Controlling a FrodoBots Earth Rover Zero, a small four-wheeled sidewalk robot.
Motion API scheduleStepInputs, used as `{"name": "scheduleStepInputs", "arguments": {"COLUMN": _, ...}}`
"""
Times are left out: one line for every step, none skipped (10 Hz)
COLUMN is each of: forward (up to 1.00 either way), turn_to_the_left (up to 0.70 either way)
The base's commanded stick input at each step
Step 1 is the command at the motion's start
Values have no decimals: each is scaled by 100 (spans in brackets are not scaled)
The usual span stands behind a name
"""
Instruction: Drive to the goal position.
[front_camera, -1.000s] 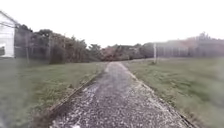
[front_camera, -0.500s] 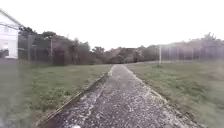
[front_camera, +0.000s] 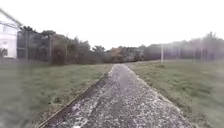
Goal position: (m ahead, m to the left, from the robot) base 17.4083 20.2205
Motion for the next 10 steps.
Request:
{"name": "scheduleStepInputs", "arguments": {"forward": 70, "turn_to_the_left": 0}}
{"name": "scheduleStepInputs", "arguments": {"forward": 70, "turn_to_the_left": 0}}
{"name": "scheduleStepInputs", "arguments": {"forward": 70, "turn_to_the_left": 0}}
{"name": "scheduleStepInputs", "arguments": {"forward": 70, "turn_to_the_left": -2}}
{"name": "scheduleStepInputs", "arguments": {"forward": 70, "turn_to_the_left": -7}}
{"name": "scheduleStepInputs", "arguments": {"forward": 70, "turn_to_the_left": -28}}
{"name": "scheduleStepInputs", "arguments": {"forward": 70, "turn_to_the_left": -18}}
{"name": "scheduleStepInputs", "arguments": {"forward": 70, "turn_to_the_left": -4}}
{"name": "scheduleStepInputs", "arguments": {"forward": 70, "turn_to_the_left": 0}}
{"name": "scheduleStepInputs", "arguments": {"forward": 70, "turn_to_the_left": 0}}
